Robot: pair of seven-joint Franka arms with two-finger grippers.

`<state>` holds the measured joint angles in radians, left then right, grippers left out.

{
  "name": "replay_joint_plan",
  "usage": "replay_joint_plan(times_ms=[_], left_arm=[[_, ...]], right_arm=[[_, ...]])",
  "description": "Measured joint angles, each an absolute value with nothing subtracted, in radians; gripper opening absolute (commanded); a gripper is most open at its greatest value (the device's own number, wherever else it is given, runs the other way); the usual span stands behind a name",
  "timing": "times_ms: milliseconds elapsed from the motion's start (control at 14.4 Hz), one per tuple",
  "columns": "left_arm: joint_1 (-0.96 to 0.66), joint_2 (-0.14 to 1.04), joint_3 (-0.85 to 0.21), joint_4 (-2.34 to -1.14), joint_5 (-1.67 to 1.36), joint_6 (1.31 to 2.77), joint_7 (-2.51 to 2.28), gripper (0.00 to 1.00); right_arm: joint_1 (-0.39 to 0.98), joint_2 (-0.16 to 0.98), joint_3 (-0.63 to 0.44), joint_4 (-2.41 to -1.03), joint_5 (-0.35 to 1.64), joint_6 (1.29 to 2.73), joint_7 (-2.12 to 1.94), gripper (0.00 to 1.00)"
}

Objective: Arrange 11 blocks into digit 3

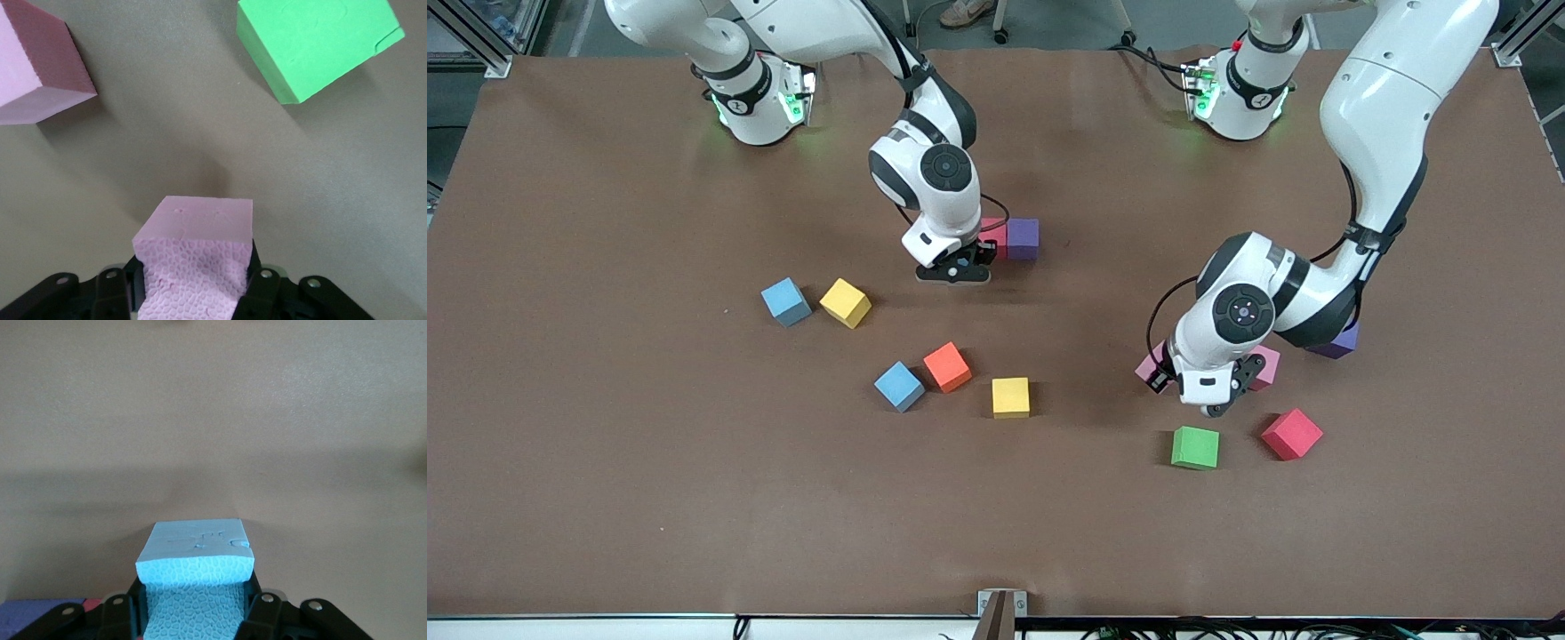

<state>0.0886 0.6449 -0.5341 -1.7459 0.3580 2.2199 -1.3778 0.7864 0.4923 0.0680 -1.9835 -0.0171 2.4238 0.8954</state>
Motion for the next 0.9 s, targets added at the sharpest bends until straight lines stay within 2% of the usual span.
replay_joint_plan(times_ms=[900], left_arm=[[0.08, 0.657, -0.534, -1.715, 0.358, 2.22, -1.378, 0.12]], right_arm=[[0.79, 0.513, 0.072, -1.973, -0.014, 2.41, 0.89, 1.0]])
